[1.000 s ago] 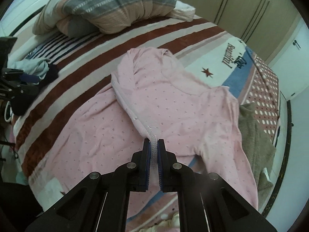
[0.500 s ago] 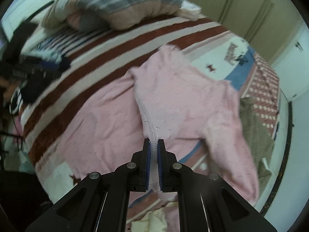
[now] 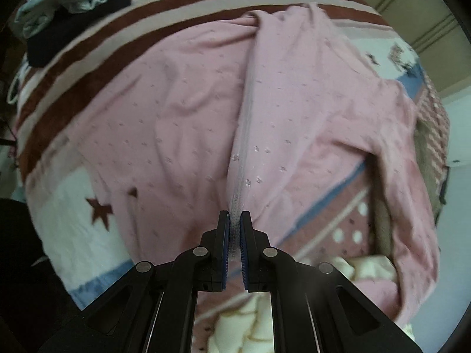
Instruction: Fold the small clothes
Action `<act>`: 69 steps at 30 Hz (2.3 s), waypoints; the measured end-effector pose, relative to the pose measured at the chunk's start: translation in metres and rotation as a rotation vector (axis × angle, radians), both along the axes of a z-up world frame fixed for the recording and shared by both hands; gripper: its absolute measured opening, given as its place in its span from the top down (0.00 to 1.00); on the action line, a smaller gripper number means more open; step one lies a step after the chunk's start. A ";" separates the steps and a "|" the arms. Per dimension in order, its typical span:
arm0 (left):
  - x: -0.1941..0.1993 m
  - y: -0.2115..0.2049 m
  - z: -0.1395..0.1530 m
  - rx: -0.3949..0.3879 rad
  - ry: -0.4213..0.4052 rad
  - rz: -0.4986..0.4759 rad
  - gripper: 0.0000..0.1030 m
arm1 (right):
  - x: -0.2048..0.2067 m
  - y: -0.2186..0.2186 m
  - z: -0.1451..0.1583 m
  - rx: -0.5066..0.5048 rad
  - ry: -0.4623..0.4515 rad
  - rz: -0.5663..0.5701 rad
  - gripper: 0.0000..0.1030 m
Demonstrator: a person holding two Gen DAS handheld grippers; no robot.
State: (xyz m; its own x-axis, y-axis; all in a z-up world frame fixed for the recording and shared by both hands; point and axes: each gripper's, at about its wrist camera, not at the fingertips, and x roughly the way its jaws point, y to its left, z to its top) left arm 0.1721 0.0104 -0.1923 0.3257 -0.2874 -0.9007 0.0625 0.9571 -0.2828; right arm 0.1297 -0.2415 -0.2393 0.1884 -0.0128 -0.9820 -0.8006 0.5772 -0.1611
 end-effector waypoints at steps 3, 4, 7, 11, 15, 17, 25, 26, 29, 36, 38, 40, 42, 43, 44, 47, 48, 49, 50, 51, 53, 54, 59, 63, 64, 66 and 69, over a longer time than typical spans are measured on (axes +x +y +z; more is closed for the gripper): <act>0.000 -0.004 -0.001 -0.008 0.002 -0.006 0.42 | -0.009 -0.004 0.017 -0.041 -0.103 0.016 0.98; 0.000 -0.005 -0.002 -0.011 0.002 -0.008 0.42 | -0.012 -0.002 0.019 -0.045 -0.126 0.024 0.97; 0.001 -0.011 -0.003 -0.018 0.004 -0.017 0.42 | -0.017 0.008 0.007 0.003 -0.043 -0.003 0.95; 0.001 -0.021 0.000 -0.025 0.003 -0.037 0.41 | -0.018 0.013 -0.012 0.168 0.140 -0.120 0.90; 0.000 -0.024 -0.001 -0.011 0.005 -0.057 0.40 | -0.015 -0.007 0.007 0.273 0.158 -0.230 0.85; 0.000 -0.023 -0.002 -0.005 0.009 -0.060 0.40 | -0.007 -0.025 0.022 0.309 0.146 -0.277 0.73; 0.003 -0.023 0.002 -0.026 -0.009 -0.046 0.39 | 0.037 -0.083 0.027 0.265 0.065 -0.402 0.66; 0.003 -0.023 0.002 -0.025 -0.008 -0.047 0.39 | 0.042 -0.088 0.019 0.274 0.085 -0.426 0.66; 0.002 -0.022 0.001 -0.018 -0.005 -0.049 0.39 | 0.046 -0.085 0.003 0.350 0.152 -0.472 0.65; 0.002 -0.018 -0.001 -0.001 0.004 -0.047 0.39 | 0.059 -0.074 -0.028 0.386 0.164 -0.534 0.60; 0.002 -0.017 0.000 -0.004 0.002 -0.043 0.39 | 0.063 -0.069 -0.036 0.366 0.169 -0.524 0.57; 0.003 -0.017 0.000 -0.011 -0.001 -0.038 0.39 | 0.065 -0.069 -0.038 0.352 0.163 -0.535 0.51; 0.003 -0.016 0.000 -0.015 -0.003 -0.036 0.39 | 0.067 -0.071 -0.041 0.348 0.159 -0.561 0.45; 0.003 -0.016 0.000 -0.016 -0.004 -0.036 0.39 | 0.067 -0.072 -0.041 0.354 0.163 -0.570 0.44; 0.003 -0.016 0.000 -0.016 -0.004 -0.037 0.39 | 0.066 -0.073 -0.042 0.357 0.167 -0.578 0.44; 0.003 -0.016 0.000 -0.016 -0.003 -0.037 0.39 | 0.063 -0.074 -0.043 0.390 0.198 -0.597 0.43; 0.003 -0.016 0.000 -0.016 -0.003 -0.037 0.39 | 0.062 -0.074 -0.043 0.413 0.219 -0.600 0.44; 0.003 -0.016 0.000 -0.016 -0.002 -0.037 0.39 | 0.062 -0.069 -0.045 0.430 0.235 -0.601 0.46; 0.003 -0.017 0.000 -0.017 -0.002 -0.038 0.39 | 0.061 -0.069 -0.045 0.443 0.245 -0.598 0.54; 0.003 -0.017 0.000 -0.018 -0.002 -0.039 0.39 | 0.059 -0.068 -0.045 0.453 0.255 -0.594 0.66; 0.003 -0.019 -0.001 -0.017 -0.001 -0.043 0.39 | 0.056 -0.065 -0.045 0.464 0.278 -0.589 0.83; 0.002 -0.021 -0.001 -0.015 -0.001 -0.046 0.39 | 0.054 -0.063 -0.044 0.462 0.277 -0.583 0.86; 0.001 -0.025 0.000 -0.006 -0.007 -0.049 0.38 | 0.044 -0.062 -0.032 0.423 0.206 -0.573 0.94; -0.002 -0.028 0.001 -0.002 -0.013 -0.055 0.38 | 0.035 -0.076 -0.014 0.402 0.138 -0.627 0.96; -0.002 -0.029 0.001 -0.003 -0.012 -0.055 0.38 | 0.031 -0.082 -0.007 0.392 0.117 -0.644 0.96; -0.002 -0.030 0.002 0.001 -0.014 -0.059 0.37 | 0.025 -0.092 0.002 0.377 0.094 -0.670 0.96; -0.002 -0.031 0.003 -0.004 -0.018 -0.059 0.37 | 0.014 -0.106 0.016 0.362 0.067 -0.728 0.96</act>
